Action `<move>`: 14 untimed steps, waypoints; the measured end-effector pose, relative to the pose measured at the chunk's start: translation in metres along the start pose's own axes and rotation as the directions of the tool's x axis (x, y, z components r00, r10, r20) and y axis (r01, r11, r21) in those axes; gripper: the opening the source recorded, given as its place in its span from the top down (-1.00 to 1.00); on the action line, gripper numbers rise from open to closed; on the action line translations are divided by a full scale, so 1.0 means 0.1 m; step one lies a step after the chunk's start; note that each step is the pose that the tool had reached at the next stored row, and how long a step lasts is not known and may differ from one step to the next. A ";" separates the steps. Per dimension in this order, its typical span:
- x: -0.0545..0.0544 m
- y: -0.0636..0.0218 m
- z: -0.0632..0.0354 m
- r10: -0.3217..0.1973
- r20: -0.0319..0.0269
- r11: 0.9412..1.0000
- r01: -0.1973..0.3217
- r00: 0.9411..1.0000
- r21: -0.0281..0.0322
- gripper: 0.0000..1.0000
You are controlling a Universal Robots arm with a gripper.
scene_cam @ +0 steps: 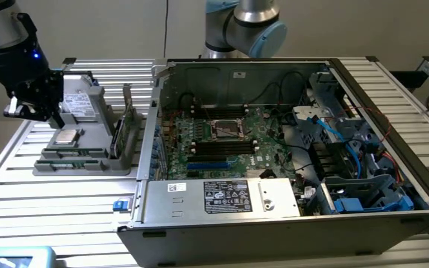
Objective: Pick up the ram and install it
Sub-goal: 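Pick up the ram and move it above insertion slot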
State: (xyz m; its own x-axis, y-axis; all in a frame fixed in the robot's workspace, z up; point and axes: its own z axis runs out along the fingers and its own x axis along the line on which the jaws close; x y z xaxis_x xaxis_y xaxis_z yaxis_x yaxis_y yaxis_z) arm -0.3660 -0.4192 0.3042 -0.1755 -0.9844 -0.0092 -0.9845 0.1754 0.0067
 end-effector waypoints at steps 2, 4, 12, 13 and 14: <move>0.00 0.002 0.002 -0.015 0.000 1.000 0.015 1.000 0.000 0.79; 0.00 0.002 0.001 -0.016 0.000 1.000 0.016 1.000 0.000 0.79; 0.00 0.005 0.037 -0.016 -0.001 1.000 0.016 1.000 0.000 0.40; 0.00 0.006 0.054 -0.016 -0.001 1.000 0.016 1.000 0.000 0.40; 0.00 0.007 0.073 -0.016 -0.001 1.000 0.016 1.000 0.000 0.27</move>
State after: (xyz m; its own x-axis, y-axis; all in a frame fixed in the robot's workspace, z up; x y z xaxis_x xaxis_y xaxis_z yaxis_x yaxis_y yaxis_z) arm -0.3667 -0.4192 0.2969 -0.1601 -0.9871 -0.0081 -0.9871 0.1601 0.0065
